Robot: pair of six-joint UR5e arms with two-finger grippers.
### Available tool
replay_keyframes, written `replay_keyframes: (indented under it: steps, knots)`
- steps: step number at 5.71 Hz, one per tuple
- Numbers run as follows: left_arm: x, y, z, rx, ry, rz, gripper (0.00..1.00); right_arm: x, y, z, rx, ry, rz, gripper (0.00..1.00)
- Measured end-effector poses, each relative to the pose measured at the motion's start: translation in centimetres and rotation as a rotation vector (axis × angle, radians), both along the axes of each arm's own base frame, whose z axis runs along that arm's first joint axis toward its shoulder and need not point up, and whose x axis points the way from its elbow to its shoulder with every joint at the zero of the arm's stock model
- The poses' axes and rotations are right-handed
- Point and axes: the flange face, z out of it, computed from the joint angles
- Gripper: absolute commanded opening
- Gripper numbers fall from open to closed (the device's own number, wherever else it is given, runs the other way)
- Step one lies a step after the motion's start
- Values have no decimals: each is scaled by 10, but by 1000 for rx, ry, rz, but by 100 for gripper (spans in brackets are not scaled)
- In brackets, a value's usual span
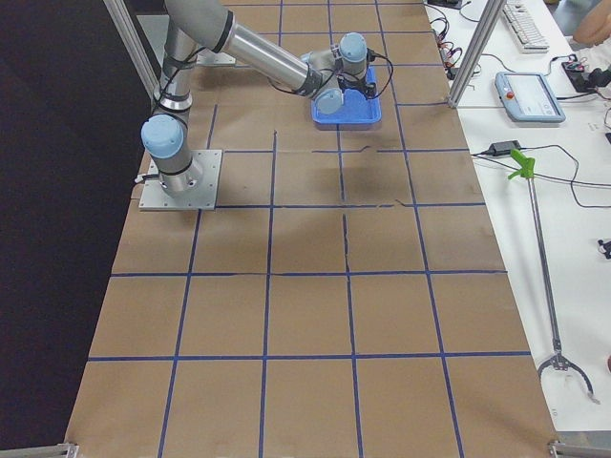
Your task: Assemble white blocks and place on blue tray
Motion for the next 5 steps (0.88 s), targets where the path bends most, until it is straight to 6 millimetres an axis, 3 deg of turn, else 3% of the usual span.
replay_keyframes:
  steps: [2,5]
  knots:
    - [0,0,0,1,0,0,100,-38,7,60,134,120,-191,100]
    - [-1,0,-2,5,3,0,100,-87,45,155,280,297,-656,100]
